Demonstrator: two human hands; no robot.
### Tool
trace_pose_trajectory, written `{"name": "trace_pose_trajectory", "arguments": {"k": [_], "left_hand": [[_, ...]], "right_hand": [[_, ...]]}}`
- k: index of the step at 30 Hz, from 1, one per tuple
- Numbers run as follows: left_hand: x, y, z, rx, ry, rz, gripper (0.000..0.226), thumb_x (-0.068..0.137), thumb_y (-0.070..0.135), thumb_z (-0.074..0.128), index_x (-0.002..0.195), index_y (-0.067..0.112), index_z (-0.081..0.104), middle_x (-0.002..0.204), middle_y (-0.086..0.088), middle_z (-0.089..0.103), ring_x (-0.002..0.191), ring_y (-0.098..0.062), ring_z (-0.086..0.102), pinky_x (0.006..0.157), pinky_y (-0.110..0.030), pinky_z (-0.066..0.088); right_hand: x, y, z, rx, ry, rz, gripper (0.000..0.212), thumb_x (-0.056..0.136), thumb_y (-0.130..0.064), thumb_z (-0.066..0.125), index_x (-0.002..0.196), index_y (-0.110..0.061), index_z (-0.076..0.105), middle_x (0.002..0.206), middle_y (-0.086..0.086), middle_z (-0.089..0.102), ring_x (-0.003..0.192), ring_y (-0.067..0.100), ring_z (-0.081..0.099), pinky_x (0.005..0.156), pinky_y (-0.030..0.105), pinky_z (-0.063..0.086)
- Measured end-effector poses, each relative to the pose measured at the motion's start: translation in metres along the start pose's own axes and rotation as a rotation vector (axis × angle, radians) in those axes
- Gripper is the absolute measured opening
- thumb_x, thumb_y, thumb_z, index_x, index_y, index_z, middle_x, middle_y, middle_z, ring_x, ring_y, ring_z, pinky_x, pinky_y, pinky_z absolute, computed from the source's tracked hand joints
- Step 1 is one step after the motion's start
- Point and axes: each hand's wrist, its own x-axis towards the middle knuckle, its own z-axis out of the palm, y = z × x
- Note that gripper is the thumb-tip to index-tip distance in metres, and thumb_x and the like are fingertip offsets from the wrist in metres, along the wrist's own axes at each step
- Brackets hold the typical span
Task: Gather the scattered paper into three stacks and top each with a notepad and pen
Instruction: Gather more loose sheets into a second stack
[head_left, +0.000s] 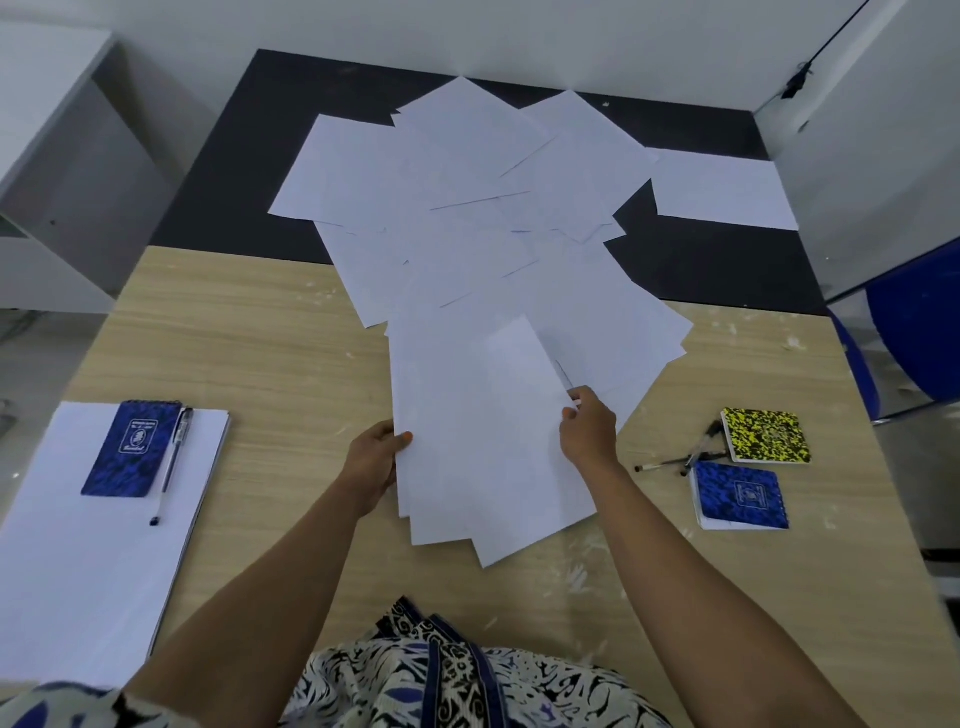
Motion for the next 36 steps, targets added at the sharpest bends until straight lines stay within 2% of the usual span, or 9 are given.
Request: {"name": "trace_pose_trajectory", "arguments": {"k": [4, 10, 15, 17, 21, 23, 27, 31, 36], "left_hand": [[-0.002, 0.002, 0.002, 0.007, 0.044, -0.035, 0.025, 0.092, 0.029, 0.058, 0.105, 0.008, 0.066, 0.098, -0.011, 0.068, 0.073, -0.024, 0.06, 0.057, -0.03, 0.043], [-0.008, 0.004, 0.008, 0.055, 0.071, 0.05, 0.023, 0.092, 0.017, 0.063, 0.114, 0.01, 0.06, 0.104, -0.007, 0.07, 0.087, -0.023, 0.069, 0.064, -0.031, 0.055], [-0.007, 0.005, 0.01, 0.029, 0.13, 0.007, 0.022, 0.101, 0.019, 0.043, 0.112, 0.014, 0.06, 0.102, -0.004, 0.068, 0.089, -0.024, 0.066, 0.077, -0.039, 0.055], [-0.006, 0.005, 0.01, 0.003, 0.143, 0.014, 0.024, 0.102, 0.019, 0.039, 0.111, 0.012, 0.061, 0.104, -0.006, 0.067, 0.091, -0.025, 0.066, 0.078, -0.038, 0.054], [-0.008, 0.003, 0.013, 0.035, 0.142, 0.051, 0.022, 0.095, 0.03, 0.058, 0.107, 0.012, 0.063, 0.105, -0.006, 0.069, 0.092, -0.025, 0.068, 0.075, -0.037, 0.054], [-0.009, 0.001, 0.014, 0.128, 0.123, 0.113, 0.035, 0.087, 0.02, 0.07, 0.118, 0.009, 0.06, 0.109, -0.005, 0.068, 0.093, -0.024, 0.067, 0.074, -0.035, 0.054], [-0.012, 0.001, 0.012, 0.206, 0.117, 0.157, 0.041, 0.087, 0.005, 0.065, 0.127, 0.008, 0.056, 0.113, -0.006, 0.064, 0.098, -0.025, 0.064, 0.082, -0.038, 0.052], [-0.01, 0.006, 0.005, 0.148, 0.077, 0.144, 0.039, 0.086, 0.003, 0.065, 0.124, 0.008, 0.059, 0.111, -0.006, 0.066, 0.101, -0.028, 0.065, 0.086, -0.042, 0.053], [-0.005, 0.024, 0.007, 0.058, 0.038, 0.126, 0.043, 0.086, 0.002, 0.066, 0.128, 0.009, 0.057, 0.116, -0.007, 0.067, 0.103, -0.027, 0.065, 0.092, -0.044, 0.051]], "right_hand": [[-0.002, -0.018, 0.008, 0.117, -0.006, -0.047, 0.031, 0.096, 0.0, 0.039, 0.119, -0.007, 0.058, 0.113, 0.014, 0.062, 0.084, 0.021, 0.055, 0.07, 0.027, 0.041], [-0.001, -0.03, 0.02, 0.246, 0.026, 0.102, 0.031, 0.094, 0.001, 0.039, 0.12, -0.005, 0.054, 0.117, 0.013, 0.059, 0.096, 0.027, 0.058, 0.075, 0.027, 0.042], [-0.017, -0.02, 0.023, 0.134, 0.021, 0.283, 0.024, 0.089, -0.002, 0.041, 0.111, -0.008, 0.049, 0.097, 0.008, 0.058, 0.089, 0.028, 0.06, 0.069, 0.033, 0.046], [-0.023, -0.015, 0.025, 0.08, 0.038, 0.32, 0.022, 0.092, -0.01, 0.044, 0.113, -0.008, 0.05, 0.106, 0.01, 0.061, 0.099, 0.03, 0.059, 0.075, 0.036, 0.048], [-0.026, -0.01, 0.03, -0.051, 0.002, 0.335, 0.03, 0.097, -0.023, 0.042, 0.12, -0.006, 0.053, 0.125, 0.014, 0.051, 0.12, 0.034, 0.044, 0.09, 0.042, 0.044], [-0.025, -0.011, 0.028, -0.097, -0.049, 0.334, 0.033, 0.097, -0.026, 0.041, 0.12, -0.008, 0.056, 0.126, 0.014, 0.049, 0.122, 0.034, 0.042, 0.093, 0.044, 0.044], [-0.023, -0.012, 0.026, -0.125, -0.139, 0.29, 0.033, 0.093, -0.03, 0.044, 0.114, -0.009, 0.058, 0.122, 0.012, 0.049, 0.12, 0.033, 0.043, 0.094, 0.043, 0.043], [-0.022, -0.01, 0.02, 0.26, -0.148, 0.211, 0.03, 0.084, -0.032, 0.064, 0.103, -0.014, 0.049, 0.1, 0.001, 0.058, 0.095, 0.021, 0.058, 0.078, 0.033, 0.047], [-0.017, -0.013, 0.005, 0.633, -0.371, 0.258, 0.042, 0.084, -0.029, 0.07, 0.119, -0.011, 0.054, 0.112, 0.002, 0.065, 0.099, 0.02, 0.065, 0.089, 0.036, 0.053]]}}
